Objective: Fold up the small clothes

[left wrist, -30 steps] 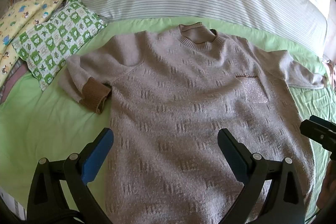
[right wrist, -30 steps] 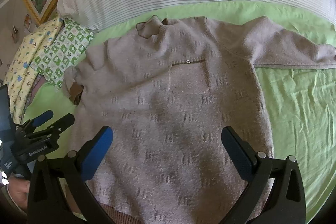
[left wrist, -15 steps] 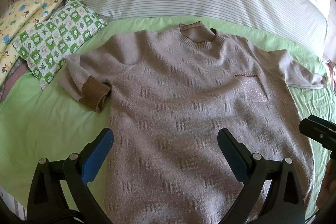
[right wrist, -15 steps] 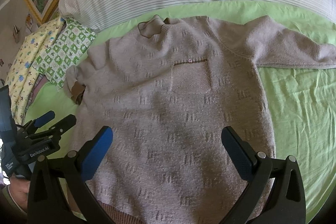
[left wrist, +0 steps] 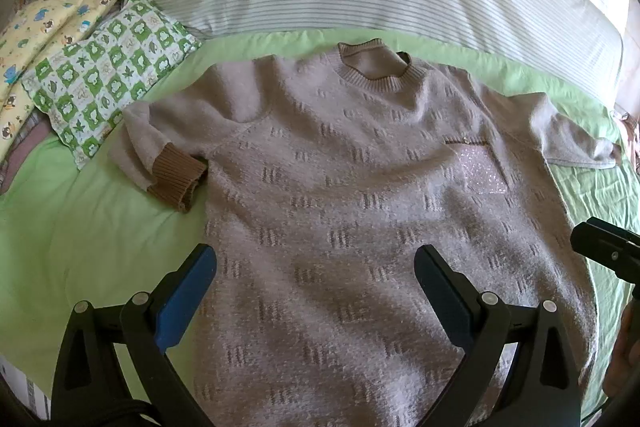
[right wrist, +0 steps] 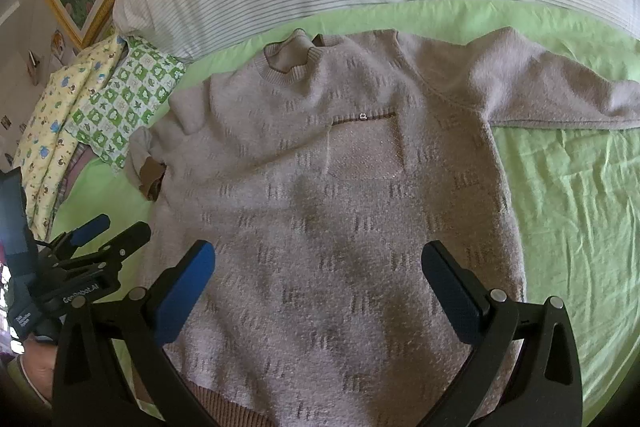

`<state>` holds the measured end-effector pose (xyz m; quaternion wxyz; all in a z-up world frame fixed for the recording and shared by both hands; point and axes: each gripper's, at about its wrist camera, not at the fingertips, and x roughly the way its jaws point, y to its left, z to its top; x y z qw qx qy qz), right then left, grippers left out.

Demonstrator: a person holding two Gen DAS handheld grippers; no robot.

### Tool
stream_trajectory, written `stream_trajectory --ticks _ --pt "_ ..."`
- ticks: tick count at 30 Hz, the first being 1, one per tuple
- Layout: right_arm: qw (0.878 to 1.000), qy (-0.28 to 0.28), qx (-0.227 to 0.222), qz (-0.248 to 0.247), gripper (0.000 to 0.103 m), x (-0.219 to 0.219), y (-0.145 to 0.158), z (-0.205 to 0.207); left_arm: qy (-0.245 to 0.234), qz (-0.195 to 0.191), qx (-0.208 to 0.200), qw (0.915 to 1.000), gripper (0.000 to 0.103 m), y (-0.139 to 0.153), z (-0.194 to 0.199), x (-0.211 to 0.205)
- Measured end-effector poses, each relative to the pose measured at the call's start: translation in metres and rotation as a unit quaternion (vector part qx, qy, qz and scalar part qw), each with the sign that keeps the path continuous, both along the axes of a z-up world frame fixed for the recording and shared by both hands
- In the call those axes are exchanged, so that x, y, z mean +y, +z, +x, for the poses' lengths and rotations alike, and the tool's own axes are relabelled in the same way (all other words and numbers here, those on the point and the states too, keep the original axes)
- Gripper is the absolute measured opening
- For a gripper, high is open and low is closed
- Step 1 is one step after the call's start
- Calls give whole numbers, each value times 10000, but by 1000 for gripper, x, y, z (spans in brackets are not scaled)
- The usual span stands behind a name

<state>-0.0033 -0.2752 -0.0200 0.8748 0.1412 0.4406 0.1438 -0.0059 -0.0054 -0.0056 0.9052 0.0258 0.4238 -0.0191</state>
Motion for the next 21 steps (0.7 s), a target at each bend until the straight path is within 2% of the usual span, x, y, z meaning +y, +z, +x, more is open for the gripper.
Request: stream_trajectory --ticks 7,14,21 --pt "10000 -4 14 6 103 0 -1 0 -8 -46 46 10000 100 -3 4 -2" --pt "10000 -21 27 24 103 -1 -2 1 -13 -272 243 9993 100 -5 11 -1" --pt "9998 -175 69 97 103 -11 -6 7 -42 -282 234 9993 100 -6 17 0"
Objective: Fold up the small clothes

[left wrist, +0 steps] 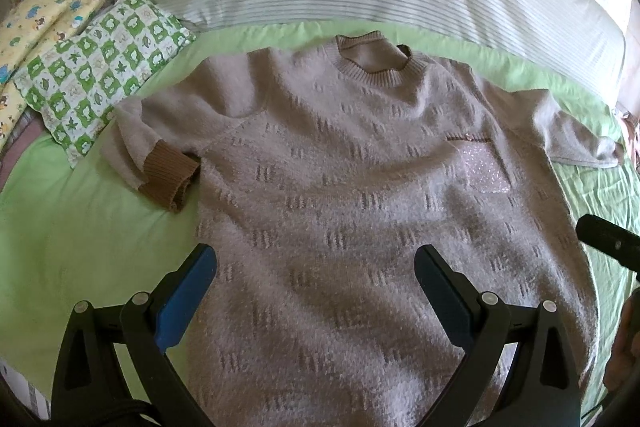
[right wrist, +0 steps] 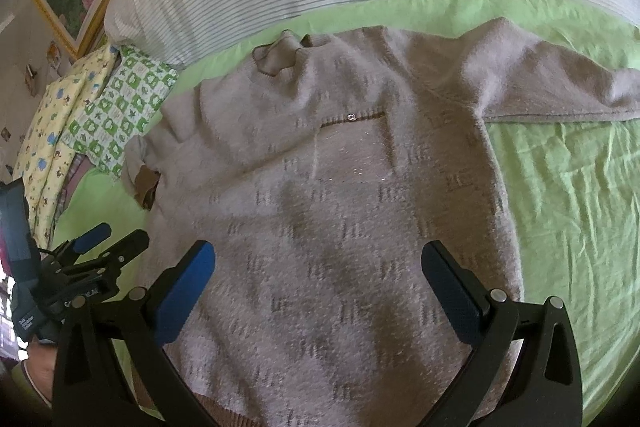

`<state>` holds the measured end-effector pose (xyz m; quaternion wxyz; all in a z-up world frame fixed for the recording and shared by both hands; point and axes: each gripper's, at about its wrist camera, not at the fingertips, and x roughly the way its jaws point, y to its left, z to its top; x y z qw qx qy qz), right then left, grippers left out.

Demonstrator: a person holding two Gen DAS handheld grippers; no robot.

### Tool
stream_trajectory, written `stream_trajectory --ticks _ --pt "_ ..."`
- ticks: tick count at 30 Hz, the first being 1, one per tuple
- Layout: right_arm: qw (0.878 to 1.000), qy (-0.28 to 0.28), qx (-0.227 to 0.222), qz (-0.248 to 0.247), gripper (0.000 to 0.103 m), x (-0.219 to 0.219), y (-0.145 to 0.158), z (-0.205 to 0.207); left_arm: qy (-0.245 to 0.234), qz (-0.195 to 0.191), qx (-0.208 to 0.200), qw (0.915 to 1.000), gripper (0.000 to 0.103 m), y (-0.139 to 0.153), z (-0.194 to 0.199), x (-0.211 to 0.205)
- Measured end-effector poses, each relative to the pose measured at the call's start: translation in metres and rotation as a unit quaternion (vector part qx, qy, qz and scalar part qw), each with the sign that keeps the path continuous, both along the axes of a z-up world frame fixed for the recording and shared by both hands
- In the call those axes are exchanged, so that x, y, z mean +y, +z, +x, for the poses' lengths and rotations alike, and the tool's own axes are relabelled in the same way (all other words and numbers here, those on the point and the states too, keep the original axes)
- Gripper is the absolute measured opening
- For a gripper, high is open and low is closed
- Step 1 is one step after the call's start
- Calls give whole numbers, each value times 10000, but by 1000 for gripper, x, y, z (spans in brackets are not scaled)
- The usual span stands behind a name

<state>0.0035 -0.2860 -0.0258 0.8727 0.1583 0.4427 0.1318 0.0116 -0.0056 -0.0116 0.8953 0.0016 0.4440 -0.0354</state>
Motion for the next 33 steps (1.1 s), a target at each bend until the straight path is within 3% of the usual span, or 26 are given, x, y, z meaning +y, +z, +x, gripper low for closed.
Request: stream_trajectory --ticks 6,13,19,22,25,33 --pt "9989 -436 29 162 103 -37 -3 10 -123 -12 -95 9999 100 0 12 -2" --pt "9853 -1646 69 446 102 -129 -10 26 -201 -54 -90 9997 100 1 46 -9" --pt "9493 -3085 40 601 97 -239 -20 40 -190 4 -6 9998 100 -2 86 -14" --pt "9303 -3641 96 426 91 -283 -27 52 -181 -25 3 9998 100 -5 109 -16" --pt "9173 -3970 129 270 86 -317 -35 63 -170 -118 43 9998 100 -11 132 -15" --pt "8837 -4644 331 492 67 -377 -64 90 -144 -237 224 9994 100 -32 168 -12"
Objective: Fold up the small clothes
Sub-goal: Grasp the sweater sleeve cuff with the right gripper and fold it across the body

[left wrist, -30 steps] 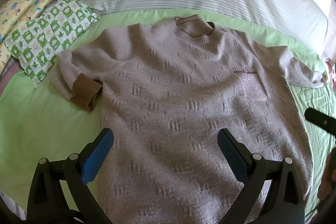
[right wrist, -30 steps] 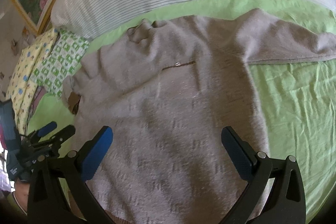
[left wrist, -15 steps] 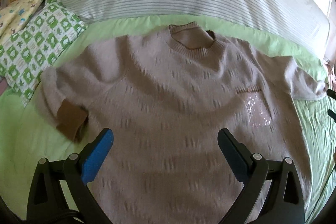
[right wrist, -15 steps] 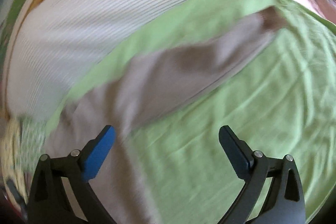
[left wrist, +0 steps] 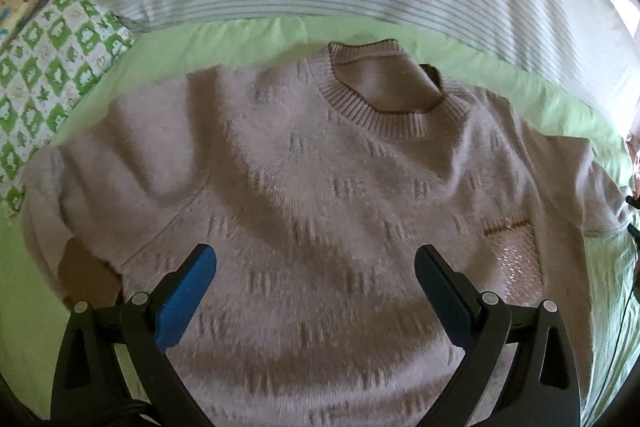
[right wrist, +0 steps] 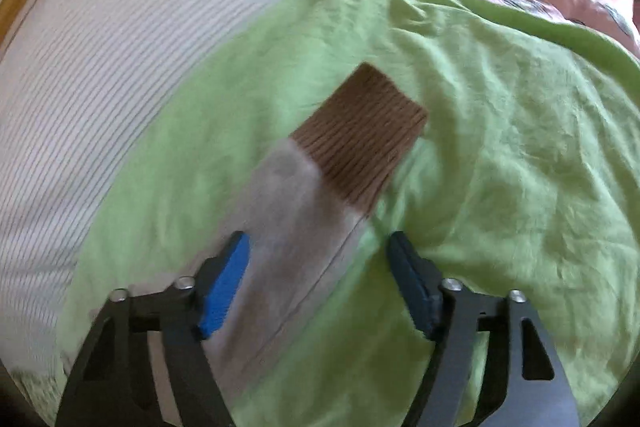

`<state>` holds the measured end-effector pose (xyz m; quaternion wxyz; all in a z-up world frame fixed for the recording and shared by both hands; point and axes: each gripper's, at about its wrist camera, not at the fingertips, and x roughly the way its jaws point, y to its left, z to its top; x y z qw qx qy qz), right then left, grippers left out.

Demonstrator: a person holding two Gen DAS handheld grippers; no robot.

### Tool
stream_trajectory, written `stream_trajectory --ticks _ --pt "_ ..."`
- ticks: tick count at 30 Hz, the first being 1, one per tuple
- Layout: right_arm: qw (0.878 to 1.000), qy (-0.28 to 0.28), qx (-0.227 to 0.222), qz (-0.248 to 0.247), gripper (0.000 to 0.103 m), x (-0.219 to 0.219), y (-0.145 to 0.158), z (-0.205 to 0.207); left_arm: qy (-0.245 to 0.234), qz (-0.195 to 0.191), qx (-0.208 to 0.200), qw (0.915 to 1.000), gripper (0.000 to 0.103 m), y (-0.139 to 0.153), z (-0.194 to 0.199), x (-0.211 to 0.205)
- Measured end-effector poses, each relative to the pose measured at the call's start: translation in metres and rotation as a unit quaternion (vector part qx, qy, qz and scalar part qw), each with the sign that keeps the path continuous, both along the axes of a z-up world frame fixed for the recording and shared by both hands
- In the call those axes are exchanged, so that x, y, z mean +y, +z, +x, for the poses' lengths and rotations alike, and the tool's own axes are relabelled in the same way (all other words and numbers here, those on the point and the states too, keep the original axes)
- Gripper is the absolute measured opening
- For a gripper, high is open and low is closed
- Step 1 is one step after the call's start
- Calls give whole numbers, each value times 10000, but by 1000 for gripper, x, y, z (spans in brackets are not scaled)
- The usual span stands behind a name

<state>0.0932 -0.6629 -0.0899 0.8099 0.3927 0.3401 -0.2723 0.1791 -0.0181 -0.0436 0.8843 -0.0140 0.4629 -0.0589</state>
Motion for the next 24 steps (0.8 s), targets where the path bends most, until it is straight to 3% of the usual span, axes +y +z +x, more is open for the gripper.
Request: stream_trajectory --ticks 1,4,9,12,16,19,21,22,24 --pt "10000 -45 -19 -44 60 0 1 -1 1 -5 36 10000 100 -3 4 1" --pt "9999 58 -132 65 10 1 8 1 30 -116 92 9999 100 -7 7 4" --pt "9889 850 -1195 -228 10 59 70 0 156 -314 172 9992 100 -8 3 14" --pt "9648 1837 -1875 -149 10 125 112 15 225 -440 151 9987 100 -2 -3 22" --pt "9128 3353 -2325 153 10 240 147 44 263 -599 143 9978 100 6 -13 31" --pt "8582 4522 -2300 787 13 330 146 66 313 -788 169 9963 100 8 -22 42" --pt "8292 5182 -1813 1047 30 385 132 77 359 -850 260 9954 100 5 -25 49" --pt "8210 5384 -1544 1108 51 402 124 80 374 -843 326 9952 100 2 -27 52" --pt "8097 5553 -1418 1260 57 421 111 75 396 -908 456 9940 100 -5 -27 56"
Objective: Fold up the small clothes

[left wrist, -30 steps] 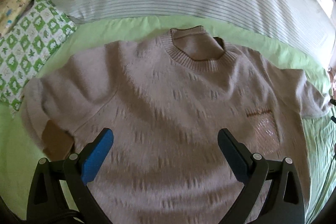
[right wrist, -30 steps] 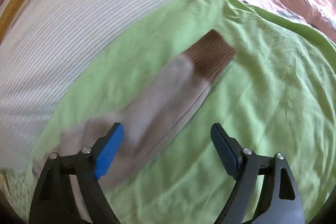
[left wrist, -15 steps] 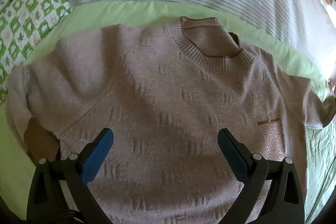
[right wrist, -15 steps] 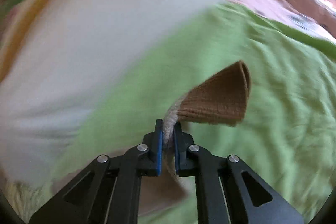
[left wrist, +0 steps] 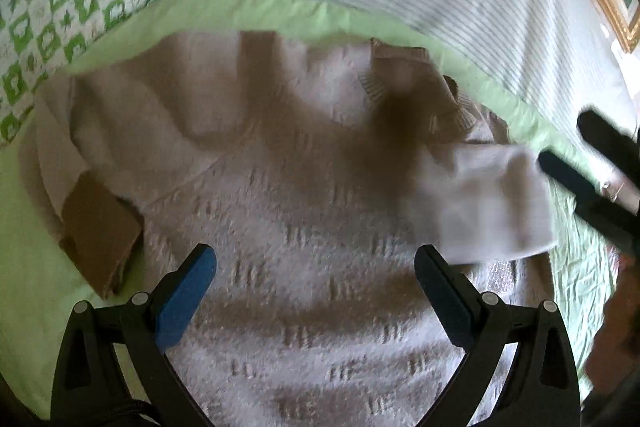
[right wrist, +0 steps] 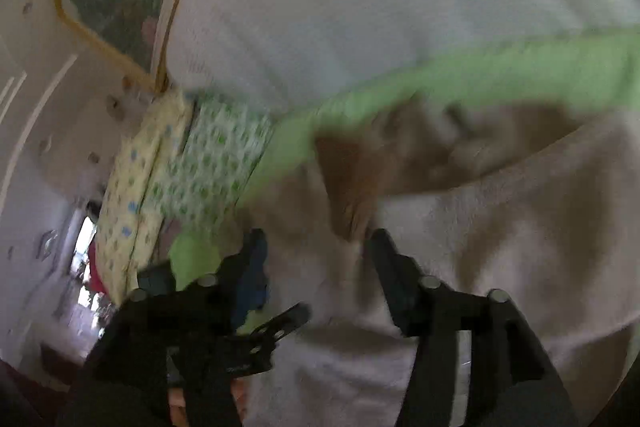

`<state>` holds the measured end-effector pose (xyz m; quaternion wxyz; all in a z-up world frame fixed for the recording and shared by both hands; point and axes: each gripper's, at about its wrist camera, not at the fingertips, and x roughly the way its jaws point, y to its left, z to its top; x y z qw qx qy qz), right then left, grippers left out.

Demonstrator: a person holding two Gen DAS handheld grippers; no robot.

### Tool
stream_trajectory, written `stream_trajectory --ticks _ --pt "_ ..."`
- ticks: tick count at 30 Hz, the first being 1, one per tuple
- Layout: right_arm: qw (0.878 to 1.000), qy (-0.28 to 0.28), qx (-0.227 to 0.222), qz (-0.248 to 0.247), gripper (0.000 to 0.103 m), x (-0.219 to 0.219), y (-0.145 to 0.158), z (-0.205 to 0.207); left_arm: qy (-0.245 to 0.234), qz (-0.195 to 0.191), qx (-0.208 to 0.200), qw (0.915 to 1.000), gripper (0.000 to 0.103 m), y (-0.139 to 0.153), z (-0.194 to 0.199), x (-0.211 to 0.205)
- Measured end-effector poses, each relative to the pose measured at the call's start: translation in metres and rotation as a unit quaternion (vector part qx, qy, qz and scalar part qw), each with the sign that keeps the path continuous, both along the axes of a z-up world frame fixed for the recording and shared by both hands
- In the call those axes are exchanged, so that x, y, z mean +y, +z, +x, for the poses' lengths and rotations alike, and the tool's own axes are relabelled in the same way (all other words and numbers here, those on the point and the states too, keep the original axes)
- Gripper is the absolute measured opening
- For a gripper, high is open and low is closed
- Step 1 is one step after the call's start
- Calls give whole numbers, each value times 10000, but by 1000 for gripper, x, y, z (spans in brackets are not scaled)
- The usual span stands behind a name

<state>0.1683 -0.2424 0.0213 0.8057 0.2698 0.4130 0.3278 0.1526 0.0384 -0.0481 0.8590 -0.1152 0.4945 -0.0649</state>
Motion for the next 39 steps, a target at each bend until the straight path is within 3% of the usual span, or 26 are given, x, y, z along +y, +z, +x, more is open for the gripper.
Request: stream_trajectory --ticks 3,7,11,13,14,15,18,20,23,28,29,31,32,33,37,38,39 --pt "9997 -77 226 44 57 -13 -19 -6 2 -151 121 9998 100 -7 7 3" --pt "9961 -687 546 -7 57 -46 -45 -26 50 -30 409 9991 100 -27 29 -1" --pt "9900 -1235 669 -165 57 -76 -50 -35 295 -268 623 9973 96 -44 51 -1" --pt "9860 -1499 688 -244 57 -87 -48 -34 349 -297 446 9980 66 -42 58 -1" --pt "9845 -1596 682 -263 57 -94 -47 -34 317 -297 376 9983 31 -40 60 -1" --pt "9823 -1728 669 -293 57 -102 -47 -35 256 -411 375 9981 18 -38 62 0" --pt "9732 -2170 627 -430 57 -124 -47 -35 295 -692 87 9971 4 -17 53 16" --pt "9644 -2510 647 -533 57 -140 -51 -28 425 -624 -181 9970 3 -4 40 35" --pt "9527 -2844 762 -756 58 -160 -59 -13 548 -574 -52 9968 2 -15 33 60" --pt "9421 -2934 1115 -1182 58 -171 -85 28 595 -875 126 9943 2 -28 30 83" --pt "9407 -2957 1155 -1194 58 -174 -89 36 569 -980 205 9934 8 -30 32 79" --pt "9386 -3020 1197 -1157 58 -177 -91 46 510 -1257 442 9898 40 -33 35 75" --pt "9384 -3042 1206 -1114 58 -178 -90 49 493 -1286 548 9890 65 -36 37 69" --pt "9392 -3042 1185 -1066 58 -178 -89 52 492 -1229 568 9896 70 -36 39 64" --pt "9412 -3011 1117 -1049 59 -174 -85 58 354 -1140 713 9903 72 -41 48 41" --pt "9421 -2993 1115 -1020 59 -173 -85 58 283 -1120 683 9909 67 -41 50 35" --pt "9423 -2991 1110 -1018 59 -170 -85 60 202 -1006 635 9927 48 -41 54 28"
